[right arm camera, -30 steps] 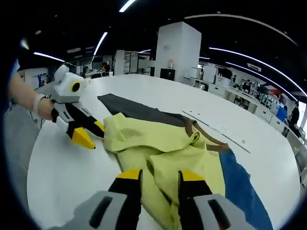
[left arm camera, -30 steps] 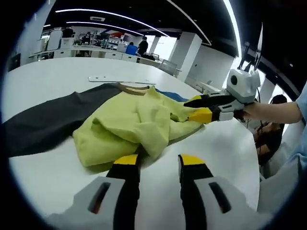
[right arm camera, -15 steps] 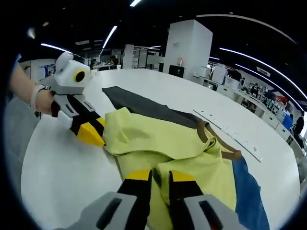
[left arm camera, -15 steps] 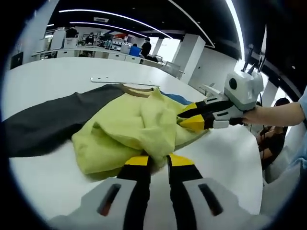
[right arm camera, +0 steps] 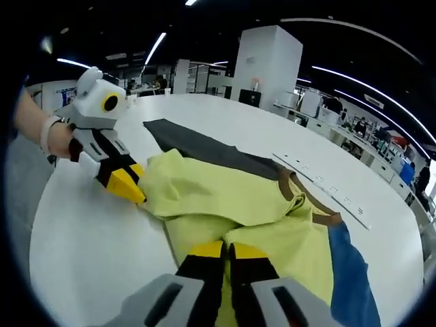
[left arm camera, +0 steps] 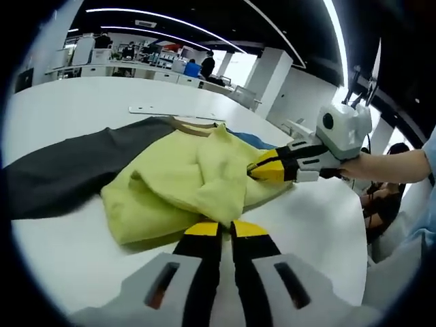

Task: Fold the garment on the visible template until the final outline fits inside the template.

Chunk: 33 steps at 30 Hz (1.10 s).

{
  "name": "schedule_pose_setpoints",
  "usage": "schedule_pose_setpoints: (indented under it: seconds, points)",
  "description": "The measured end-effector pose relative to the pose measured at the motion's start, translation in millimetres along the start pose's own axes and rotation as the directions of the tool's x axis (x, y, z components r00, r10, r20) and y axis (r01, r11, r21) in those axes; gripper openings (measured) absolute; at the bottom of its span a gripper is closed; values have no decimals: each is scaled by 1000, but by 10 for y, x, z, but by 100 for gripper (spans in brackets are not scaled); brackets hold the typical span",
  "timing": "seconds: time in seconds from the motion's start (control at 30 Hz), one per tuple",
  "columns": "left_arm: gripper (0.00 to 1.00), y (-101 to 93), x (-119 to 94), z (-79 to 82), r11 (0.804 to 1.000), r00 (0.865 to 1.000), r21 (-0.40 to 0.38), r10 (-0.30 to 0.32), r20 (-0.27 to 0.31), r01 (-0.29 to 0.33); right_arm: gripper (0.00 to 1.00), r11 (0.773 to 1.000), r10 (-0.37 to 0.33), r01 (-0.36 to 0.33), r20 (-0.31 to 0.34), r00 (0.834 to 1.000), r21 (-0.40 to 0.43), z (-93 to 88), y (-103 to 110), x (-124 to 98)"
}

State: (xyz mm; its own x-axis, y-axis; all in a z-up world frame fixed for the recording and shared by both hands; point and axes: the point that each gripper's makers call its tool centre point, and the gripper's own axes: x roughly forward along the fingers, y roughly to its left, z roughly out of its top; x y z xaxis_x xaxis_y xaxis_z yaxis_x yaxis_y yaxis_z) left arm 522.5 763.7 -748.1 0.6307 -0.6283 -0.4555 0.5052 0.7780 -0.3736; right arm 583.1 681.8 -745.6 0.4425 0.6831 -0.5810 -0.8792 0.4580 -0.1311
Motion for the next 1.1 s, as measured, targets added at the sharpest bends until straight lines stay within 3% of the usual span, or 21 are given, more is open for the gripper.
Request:
schedule_pose_setpoints:
  seconds: [0.2,0.43,0.77,1.1]
  points:
    - [1,-50,-178,15,999,1000,45,-4,-17,5,0,999,19,-19,15,1000,29,-29,106,-242]
    - [0,-119,-433,-38,999,1000,52,-3,-31,4,0,997,42,-43,15,999,67,-220,325,-543]
    - [0,-174,-821,-335,999,997,25,26,-77,-24,0,986,76,-78,19,997,149,-490,673,-974]
    - [0,-215,-1133,-674,999,989,2,43,-143,-43,0,986,90,-84,-30,996,145,-801,846,-1404]
